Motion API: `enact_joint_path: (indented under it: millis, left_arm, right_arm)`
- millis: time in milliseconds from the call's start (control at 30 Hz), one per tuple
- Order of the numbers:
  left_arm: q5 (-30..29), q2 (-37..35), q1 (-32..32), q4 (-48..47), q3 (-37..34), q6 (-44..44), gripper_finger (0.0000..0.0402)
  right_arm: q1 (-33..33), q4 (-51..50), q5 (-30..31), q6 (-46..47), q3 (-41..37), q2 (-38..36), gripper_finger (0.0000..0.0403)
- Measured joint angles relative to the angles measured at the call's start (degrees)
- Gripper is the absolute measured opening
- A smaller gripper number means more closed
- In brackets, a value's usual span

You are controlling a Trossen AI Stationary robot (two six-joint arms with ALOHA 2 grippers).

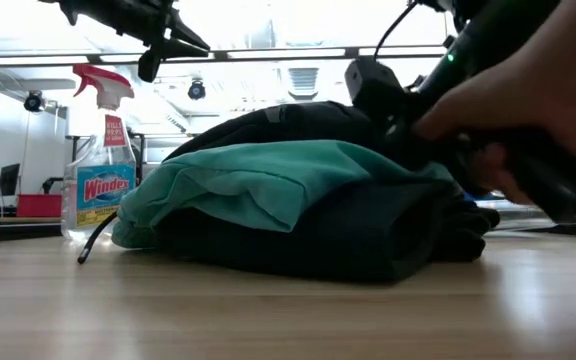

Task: Fold Laundry from Bin
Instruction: Fold the blue polo shirt

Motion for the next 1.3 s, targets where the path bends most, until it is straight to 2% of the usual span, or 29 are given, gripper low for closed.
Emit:
enact_joint_path:
  millis: [133,233,333,467,533,767,1033,1200,1300]
  left_arm:
    - [-0.02,0.47,0.02,-0.17,0.00,-0.17,0.0038]
    - [-0.82,0.88,0.02,-0.24,0.00,-0.52,0.0038]
    - [-0.96,1.44,0.04,-0.21,0.00,-1.31,0.0038]
    - [-0.98,2.25,0.04,-0.18,0.00,-1.53,0.0038]
    - [-0.99,2.73,0.04,-0.20,0.00,-1.61,0.0038]
    - [-1.05,4.14,0.04,-0.14,0.00,-1.96,0.0038]
    - [-1.11,4.92,0.04,1.83,0.00,-3.81,0.0038]
    - [-1.05,4.86,0.04,9.04,0.00,-4.71,0.0038]
    - [-0.98,4.81,0.04,13.67,0.02,-3.75,0.0038]
  right_arm:
    - [-0.76,2.58,0.05,1.84,-0.17,0.26,0.0198]
    - [-1.44,4.80,0.09,3.14,-0.13,0.09,0.0175]
    - [-2.45,7.40,-1.02,4.66,-0.09,0.01,0.0128]
    - [-3.62,11.32,-3.93,7.14,-0.11,-0.17,0.0039]
    - [-4.07,12.92,-4.50,7.46,-0.11,-0.48,0.0019]
    - [-5.18,15.05,-6.84,7.97,-0.37,-3.49,0.0009]
    - [-5.49,22.97,-17.16,11.27,-0.26,-10.48,0.0009]
    - [-5.44,31.48,-19.88,13.10,-0.18,-17.97,0.0009]
    - [-5.49,29.93,-19.00,7.18,-0.05,-22.76,0.0009]
